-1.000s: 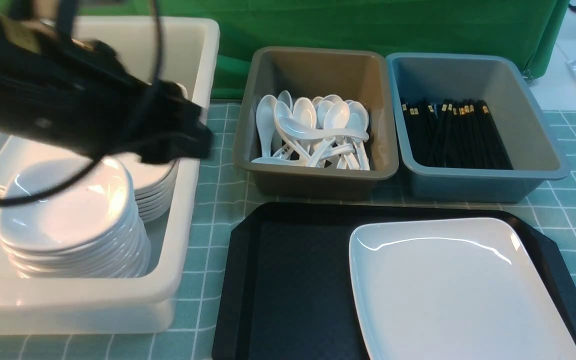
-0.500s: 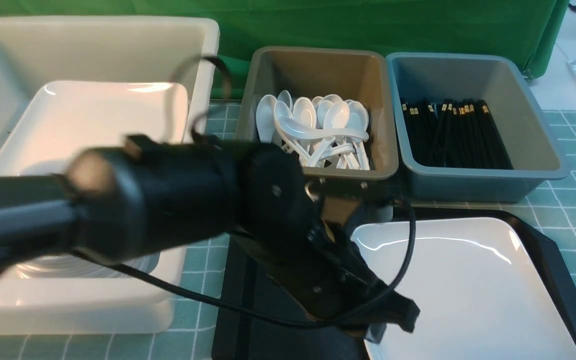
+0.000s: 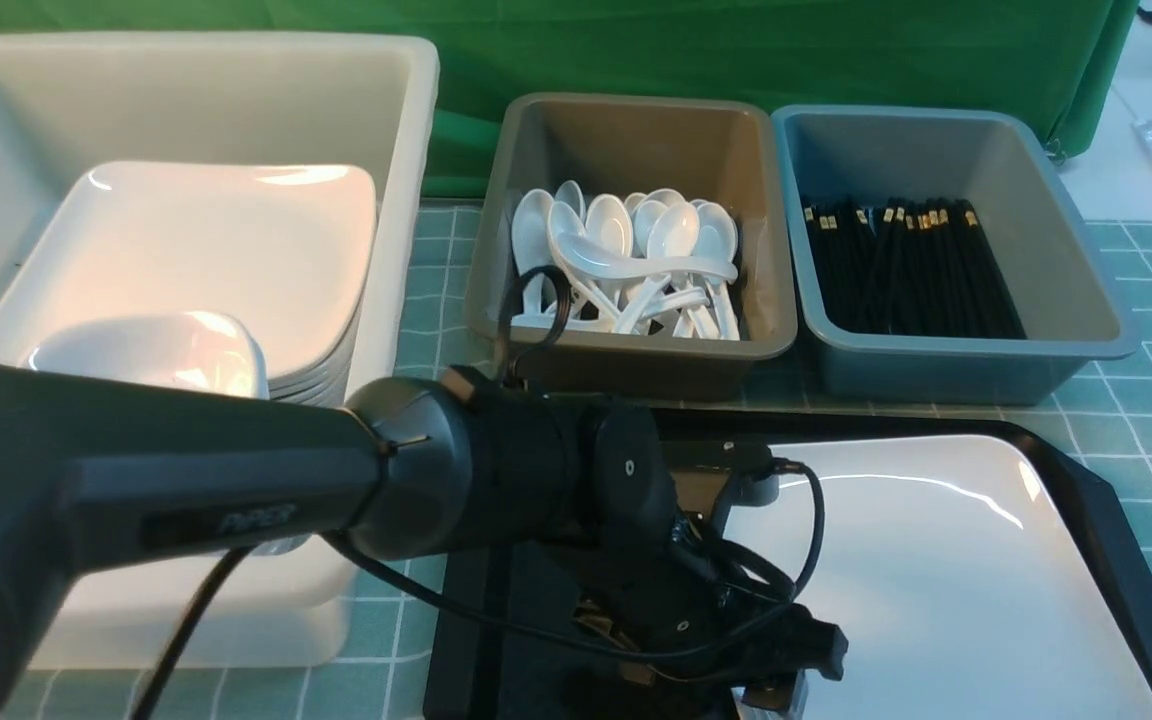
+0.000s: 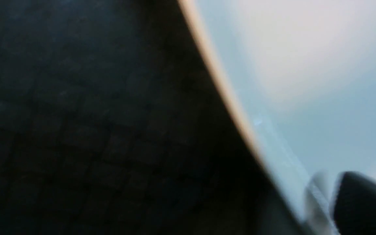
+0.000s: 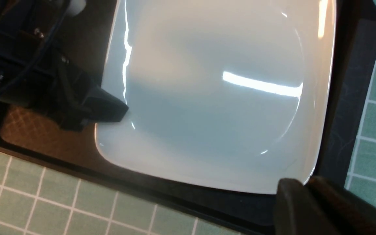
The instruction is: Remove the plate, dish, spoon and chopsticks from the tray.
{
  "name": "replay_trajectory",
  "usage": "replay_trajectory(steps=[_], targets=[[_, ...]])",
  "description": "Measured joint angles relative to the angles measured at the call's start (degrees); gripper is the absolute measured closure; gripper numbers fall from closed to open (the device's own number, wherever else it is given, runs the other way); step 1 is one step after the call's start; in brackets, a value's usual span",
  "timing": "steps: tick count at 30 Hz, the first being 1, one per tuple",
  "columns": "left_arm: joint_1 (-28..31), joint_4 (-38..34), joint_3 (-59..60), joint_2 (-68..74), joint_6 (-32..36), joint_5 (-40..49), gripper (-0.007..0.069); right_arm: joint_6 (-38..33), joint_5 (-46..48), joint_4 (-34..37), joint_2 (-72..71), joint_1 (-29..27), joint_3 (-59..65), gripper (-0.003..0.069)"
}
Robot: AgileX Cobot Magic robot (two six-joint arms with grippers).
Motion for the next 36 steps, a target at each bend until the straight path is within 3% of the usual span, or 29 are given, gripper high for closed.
replay_trajectory(steps=[3,5,23,30,36], targets=[[0.75,-1.43,-0.05,-0.08,-0.99,-0.15,0.0542,-0.07,-1.03,0.00,0.00,0.00,0.00,0.0569],[1.09,-1.76,-0.05,-0.25,-1.53,0.85,0.0575,-0.07,-1.99,0.00,0.00,0.00,0.00,0.0569],[6.37,-1.16,-0.05,-1.33,-3.94,9.35,0.0579,-1.14,-3.14,0.00,0.00,0.00,0.00,0.0569],[8.50,2.22,-0.05,-6.46,-3.77,11.38,0.0594,-1.54,-3.14,0.00,0.00,0.00,0.00,0.0569],[9.37,9.41,0.53,-7.53,-7.92,15.42,0.0594,-0.88,-3.21,-0.20,0.56,0.00,0.00,0.0569]])
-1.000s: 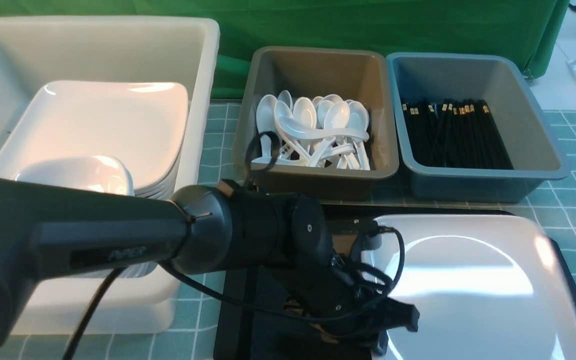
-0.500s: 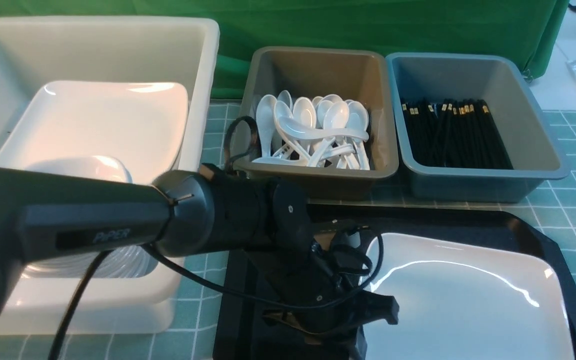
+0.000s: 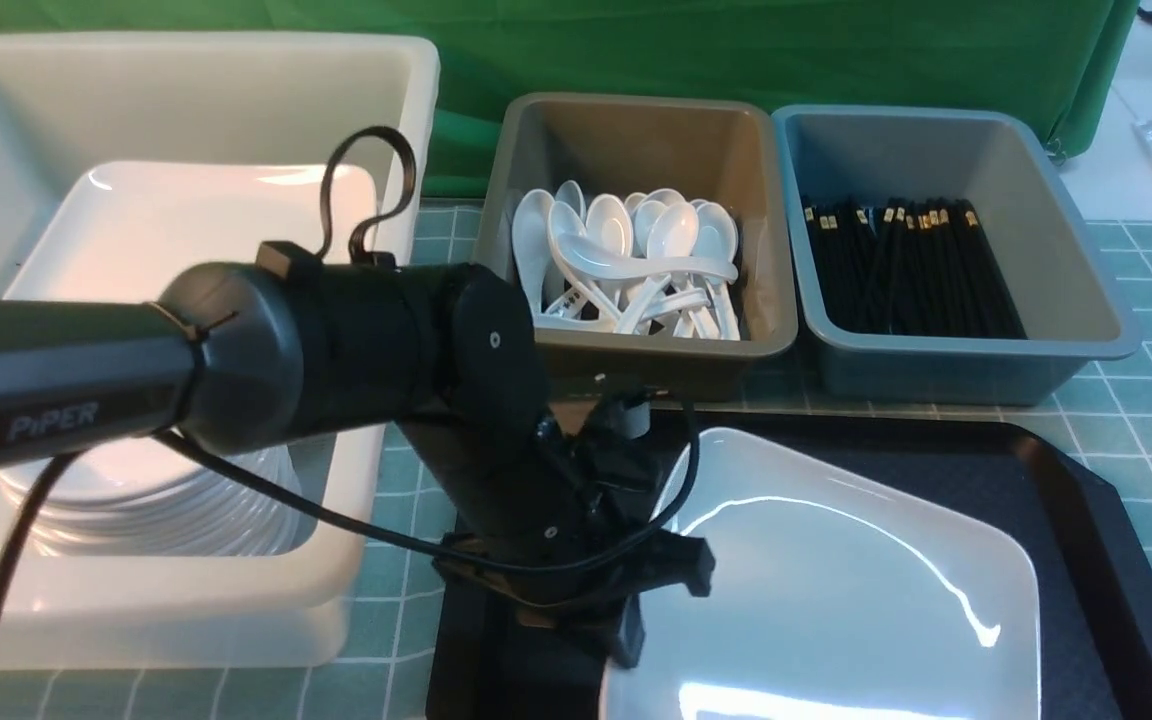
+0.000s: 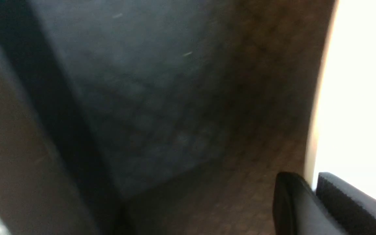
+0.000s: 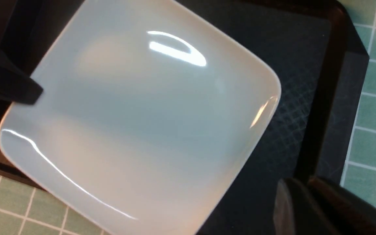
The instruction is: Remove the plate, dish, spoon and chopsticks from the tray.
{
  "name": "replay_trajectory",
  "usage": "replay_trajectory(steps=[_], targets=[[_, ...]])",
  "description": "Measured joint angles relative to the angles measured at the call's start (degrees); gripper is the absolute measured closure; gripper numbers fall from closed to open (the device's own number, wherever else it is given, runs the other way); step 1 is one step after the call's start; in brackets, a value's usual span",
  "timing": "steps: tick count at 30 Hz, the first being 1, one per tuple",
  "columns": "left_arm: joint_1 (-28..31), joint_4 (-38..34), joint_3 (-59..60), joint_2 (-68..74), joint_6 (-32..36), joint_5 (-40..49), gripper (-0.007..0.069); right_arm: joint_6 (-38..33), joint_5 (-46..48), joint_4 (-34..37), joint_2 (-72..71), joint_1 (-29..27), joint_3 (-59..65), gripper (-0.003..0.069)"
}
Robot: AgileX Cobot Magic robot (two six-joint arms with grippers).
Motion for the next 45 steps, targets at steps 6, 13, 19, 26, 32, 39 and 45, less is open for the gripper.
replay_trajectory(steps=[6,13,19,26,32,39,45], targets=[[0.21,0.77,3.99,-0.40,-1.33,-0.64,0.0587,4.24,-0.47,-4.74,6.69,0.00,0.00,0.0571],[0.24,0.11,8.62,-2.36,-3.26,-3.89,0.0582,4.26,-2.74,-2.49,20.12,-1.79,-0.65,0.0641],[0.24,0.26,9.27,-4.00,-3.71,-4.13,0.0582,-6.12,-3.03,10.90,30.99,-2.39,-3.91,0.0622],[0.24,0.43,9.30,-4.00,-5.05,-4.07,0.0583,-8.16,-5.02,13.92,42.92,-2.39,-6.67,0.0318],[0.24,1.02,9.47,-4.00,-6.53,-4.61,0.0583,-9.60,-8.58,15.27,48.50,-2.39,-7.01,0.0173],[0.24,1.15,9.58,-4.00,-6.65,-4.84,0.0583,-13.26,-10.22,19.71,53.08,-2.24,-7.01,0.0166],[0.24,1.15,9.67,-4.00,-6.72,-4.91,0.0583,-16.66,-10.22,22.69,55.60,-0.60,-7.47,0.0169]])
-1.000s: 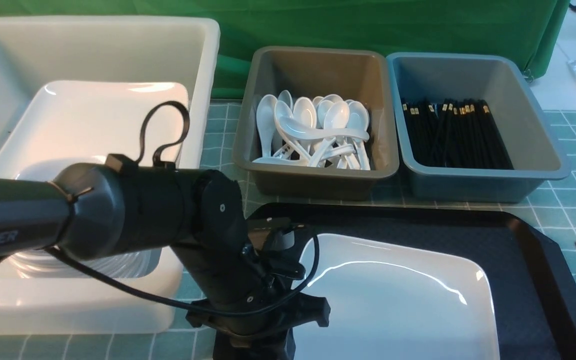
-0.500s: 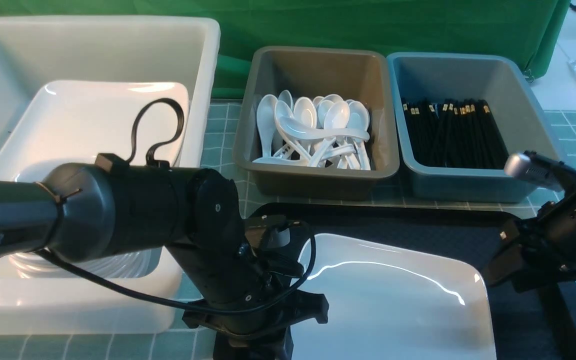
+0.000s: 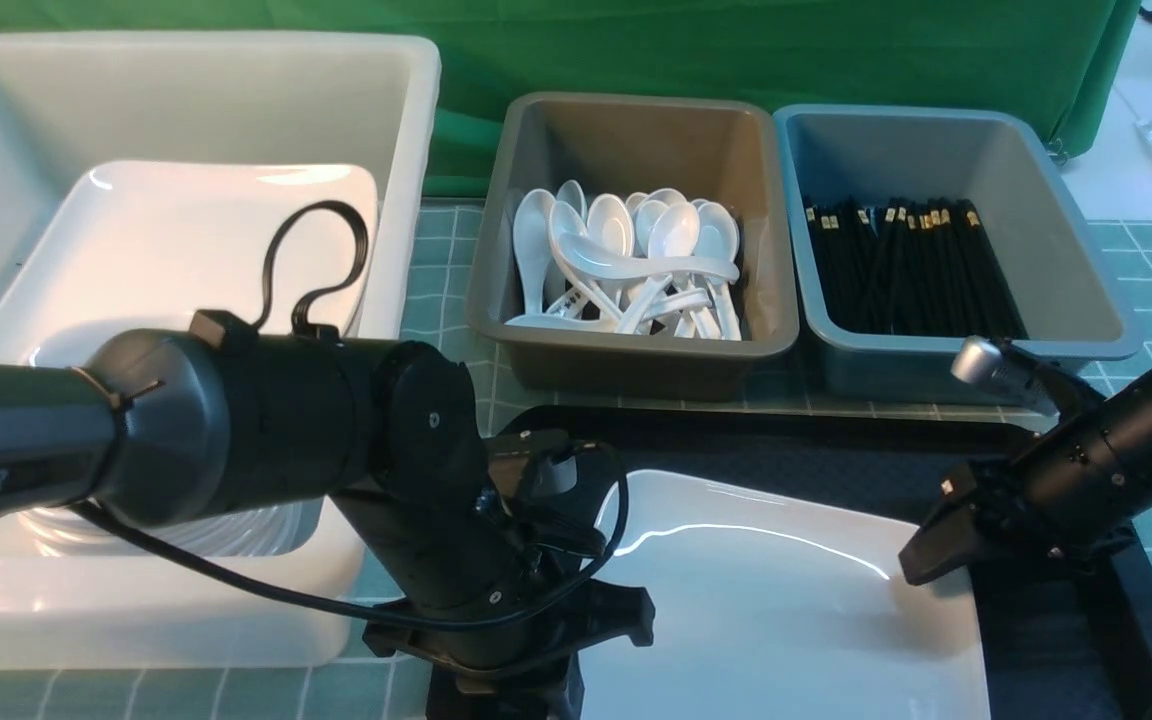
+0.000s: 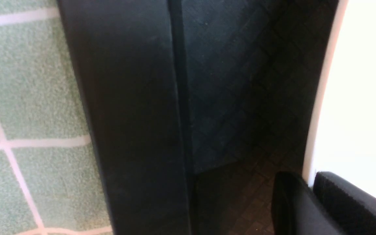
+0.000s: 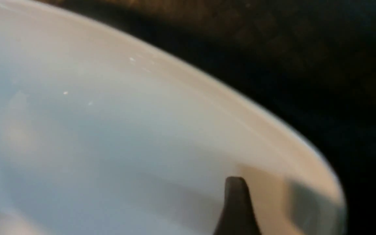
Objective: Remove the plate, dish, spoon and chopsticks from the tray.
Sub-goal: Use the left arm to move the plate from right to left
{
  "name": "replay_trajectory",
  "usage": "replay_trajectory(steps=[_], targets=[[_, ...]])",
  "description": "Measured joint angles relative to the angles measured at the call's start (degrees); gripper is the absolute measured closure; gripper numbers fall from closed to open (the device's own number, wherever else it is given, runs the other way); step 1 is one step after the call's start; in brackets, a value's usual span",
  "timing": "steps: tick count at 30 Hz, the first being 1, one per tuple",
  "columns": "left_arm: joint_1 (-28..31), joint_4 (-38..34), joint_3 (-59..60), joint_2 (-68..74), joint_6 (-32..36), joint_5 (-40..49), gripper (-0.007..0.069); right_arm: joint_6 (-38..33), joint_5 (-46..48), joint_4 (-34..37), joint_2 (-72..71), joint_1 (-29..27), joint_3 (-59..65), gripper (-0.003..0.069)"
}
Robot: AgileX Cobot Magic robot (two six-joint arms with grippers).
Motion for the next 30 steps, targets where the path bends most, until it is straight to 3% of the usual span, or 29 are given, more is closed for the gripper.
replay_trajectory(steps=[2,7,8,14,16,17,19,24,30], targets=[[0.00,0.00,0.00,0.00,0.00,0.00,0.0583,-0.38,0.06,0.31,0.19,0.52,-0.13,0.0183],[0.00,0.72,0.11,0.00,-0.41,0.48,0.0582,-1.39,-1.73,-0.35,0.72,1.76,-0.13,0.0480],[0.04,1.51,0.17,0.05,-0.54,0.48,0.0579,-1.67,-1.63,-0.15,0.72,1.76,-0.13,0.0492],[0.04,2.17,0.22,0.19,0.14,0.55,0.0517,-1.68,-1.49,0.43,0.72,1.76,-0.13,0.0488],[0.04,2.10,0.22,0.19,0.40,0.34,0.0456,-1.68,-1.36,0.57,0.72,1.76,-0.13,0.0489],[0.04,1.61,0.16,0.19,0.43,0.14,0.0370,-1.68,-1.31,0.85,0.72,1.81,-0.13,0.0491],[0.04,1.50,-0.58,0.13,0.43,0.66,0.0268,-1.68,-1.31,0.97,0.72,1.87,-0.13,0.0494],[-0.01,4.66,-4.64,-1.11,-1.38,3.93,0.0123,-1.62,-1.37,1.16,0.72,1.87,-0.13,0.0496],[-0.01,11.21,-11.27,-5.42,-5.82,8.47,0.0082,-1.56,-1.53,1.40,0.66,1.87,-0.13,0.0499]])
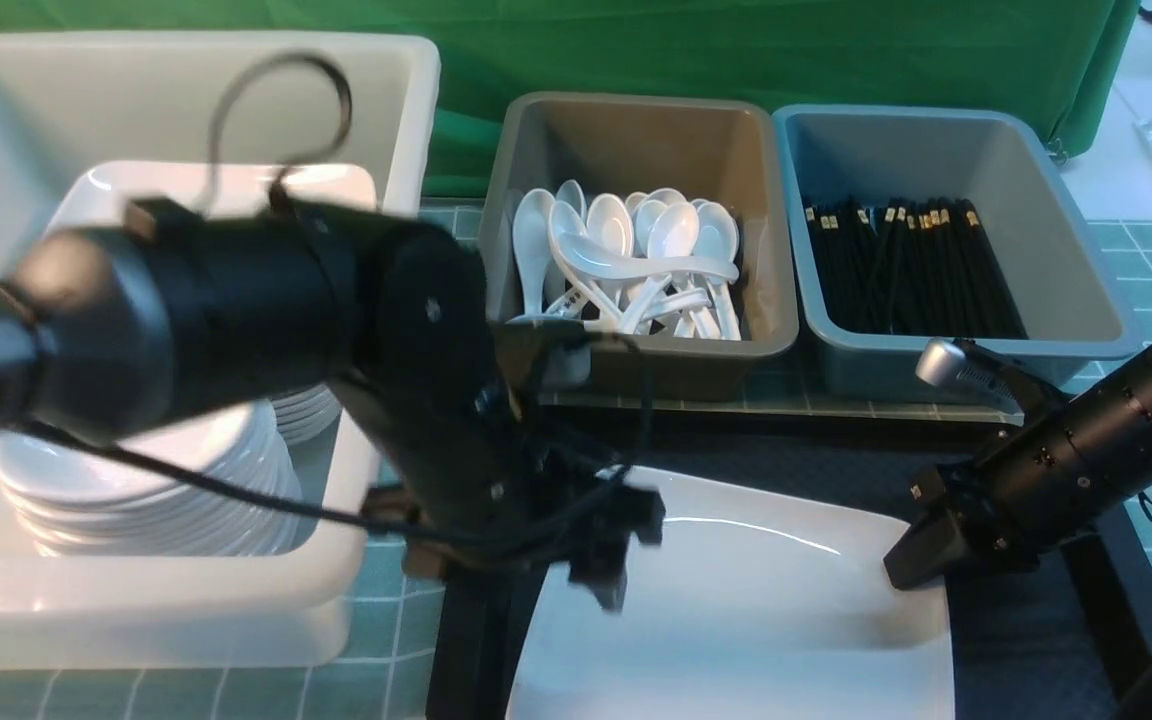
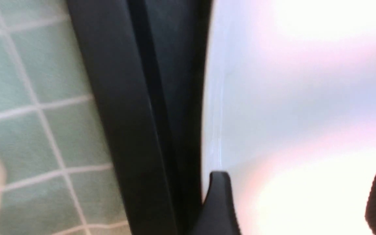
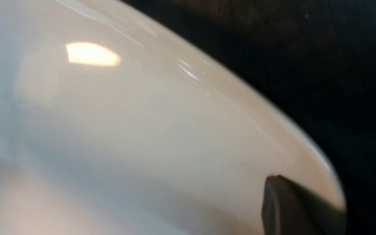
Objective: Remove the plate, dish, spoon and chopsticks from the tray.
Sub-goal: Use the left arm to move the plate from right to left, then use the right arm to put the plate into the large storage box on the left
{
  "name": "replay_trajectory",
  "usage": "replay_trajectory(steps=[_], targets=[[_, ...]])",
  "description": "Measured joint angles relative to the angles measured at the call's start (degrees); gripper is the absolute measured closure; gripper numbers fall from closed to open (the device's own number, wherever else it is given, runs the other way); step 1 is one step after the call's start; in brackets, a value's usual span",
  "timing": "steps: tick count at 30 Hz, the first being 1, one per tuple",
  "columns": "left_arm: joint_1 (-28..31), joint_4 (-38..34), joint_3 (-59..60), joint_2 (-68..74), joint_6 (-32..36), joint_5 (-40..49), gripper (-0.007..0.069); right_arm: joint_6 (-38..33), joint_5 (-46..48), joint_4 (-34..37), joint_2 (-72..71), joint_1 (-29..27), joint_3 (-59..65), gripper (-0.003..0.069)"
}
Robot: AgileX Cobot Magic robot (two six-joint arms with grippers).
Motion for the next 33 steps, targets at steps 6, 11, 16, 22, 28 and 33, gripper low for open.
replay_trajectory(steps=[6,11,16,22,28,33], targets=[[0.00,0.98,-3.45,-5.42,0.00,-0.01,0.0284,0.06,-0.02,-0.13,-3.88,0.12,0.07,0.0527],[0.00,0.35,-3.66,-8.45,0.82,-1.08,0.0557,0.29,0.04,-0.13,-8.68,0.18,0.07,0.0561],[0.00,-3.03,-3.66,-10.88,3.72,-3.02,0.0613,0.53,0.09,-0.13,-14.32,0.42,0.11,0.0589],[0.00,-2.25,-3.66,-17.76,4.91,-6.57,0.0616,1.48,-0.26,-1.69,-22.78,0.42,-0.18,0.0608],[0.00,9.56,-3.66,-24.32,-2.16,-4.51,0.0615,1.95,2.41,-2.66,-27.88,0.42,-4.36,0.0608],[2.22,21.01,-3.66,-26.57,-8.90,4.42,0.0615,3.53,5.79,-1.90,-28.92,1.77,-10.50,0.0608]])
